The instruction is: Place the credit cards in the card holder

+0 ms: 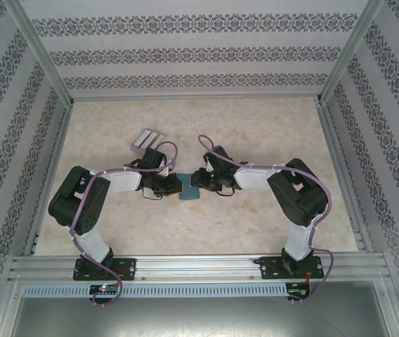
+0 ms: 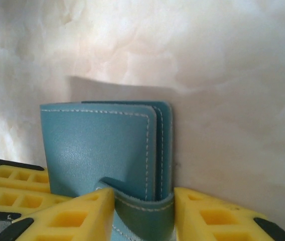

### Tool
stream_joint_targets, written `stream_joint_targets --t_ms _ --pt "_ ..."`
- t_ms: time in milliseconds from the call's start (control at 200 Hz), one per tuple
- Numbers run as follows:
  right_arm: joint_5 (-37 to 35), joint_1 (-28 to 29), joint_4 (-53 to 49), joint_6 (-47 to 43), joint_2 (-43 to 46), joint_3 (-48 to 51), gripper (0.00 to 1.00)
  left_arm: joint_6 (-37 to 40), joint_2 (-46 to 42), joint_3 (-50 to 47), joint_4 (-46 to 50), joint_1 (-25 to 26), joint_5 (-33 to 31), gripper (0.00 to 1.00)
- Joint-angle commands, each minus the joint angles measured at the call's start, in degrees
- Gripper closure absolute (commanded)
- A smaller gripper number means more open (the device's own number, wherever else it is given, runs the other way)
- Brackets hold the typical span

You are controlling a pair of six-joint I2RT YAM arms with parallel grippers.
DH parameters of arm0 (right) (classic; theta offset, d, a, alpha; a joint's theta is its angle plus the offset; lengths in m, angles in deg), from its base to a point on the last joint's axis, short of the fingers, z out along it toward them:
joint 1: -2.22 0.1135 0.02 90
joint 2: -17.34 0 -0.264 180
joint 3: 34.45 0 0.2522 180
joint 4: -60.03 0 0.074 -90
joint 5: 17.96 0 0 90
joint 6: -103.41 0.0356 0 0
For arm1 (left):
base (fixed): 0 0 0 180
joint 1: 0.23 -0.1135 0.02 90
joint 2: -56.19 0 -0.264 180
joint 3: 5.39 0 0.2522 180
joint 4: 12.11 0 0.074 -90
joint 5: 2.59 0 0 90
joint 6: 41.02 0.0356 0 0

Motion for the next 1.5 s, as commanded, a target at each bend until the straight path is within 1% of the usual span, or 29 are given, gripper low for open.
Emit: stream_joint_targets --t_ms 0,100,205,285,305,360,390,445,570,659,724,779,864,979,1084,1174,1254,1349,1494 --pt "0.68 3.92 0.06 1.92 3.42 3.63 0.64 -1.70 -3.87 -3.66 4.46 1.64 2.28 0.88" --pt "-0.52 7.17 0.60 4.50 6.47 6.06 0.65 -2.02 -6.49 -7.41 6.26 2.10 4.21 0.87" --pt "-4.75 10.93 0.35 5.83 8.59 7.81 0.65 -1.29 -6.38 -8.78 8.06 2.05 4.13 0.80" --pt "-6.87 11.35 0.18 6.70 9.23 8.70 0.64 -2.73 -7.37 -9.49 8.21 2.05 3.22 0.76" --pt "-7.40 11.25 -0.27 6.98 9.60 8.82 0.63 -3.46 -8.04 -10.00 7.71 2.09 3.12 0.74" --pt "-9.31 10.98 -1.06 7.07 11.22 9.47 0.60 -5.38 -10.64 -10.97 6.51 2.04 2.47 0.60" --pt "-10.95 10.97 -1.37 6.69 12.67 10.10 0.59 -5.83 -12.03 -10.96 6.74 2.09 1.85 0.55" --pt "-14.54 10.99 -1.72 5.74 15.86 11.66 0.56 -5.56 -15.23 -9.92 9.25 2.03 0.02 0.49" --pt "-21.20 9.68 -5.99 2.62 24.45 13.59 0.47 -2.88 -20.96 -3.78 20.27 1.70 -6.68 0.37" --pt "-27.92 9.03 -8.57 -0.08 32.34 16.14 0.42 0.43 -23.34 2.01 25.49 1.25 -11.37 0.32" --pt "-32.73 7.92 -9.17 -0.44 37.94 18.81 0.40 4.92 -22.96 7.10 28.88 1.02 -16.96 0.31" --pt "-34.14 6.29 -9.17 -0.08 42.60 20.81 0.40 8.97 -21.02 11.10 31.06 1.01 -22.02 0.32" --pt "-35.33 4.65 -9.74 -1.45 49.25 22.92 0.40 15.41 -14.88 19.17 35.96 0.75 -29.49 0.37" --pt "-38.27 3.63 -9.65 -2.01 55.91 26.21 0.39 23.87 -5.65 30.30 40.01 0.72 -36.13 0.39" --pt "-34.60 1.79 -11.07 -3.65 59.74 26.72 0.38 28.60 3.58 40.09 44.09 0.79 -44.57 0.35" --pt "-35.24 1.61 -13.61 -5.09 62.04 27.02 0.36 31.62 10.75 47.42 47.31 0.69 -50.64 0.31" --pt "-35.63 1.20 -15.60 -4.09 64.06 27.59 0.35 33.62 15.13 51.27 48.49 0.69 -55.83 0.25" --pt "-34.82 1.21 -16.53 -3.35 66.87 29.01 0.35 35.36 18.50 54.01 47.96 0.06 -58.67 0.23" --pt "-36.62 1.04 -16.21 1.69 71.45 33.14 0.36 37.62 23.09 57.64 46.90 -0.73 -58.80 0.27"
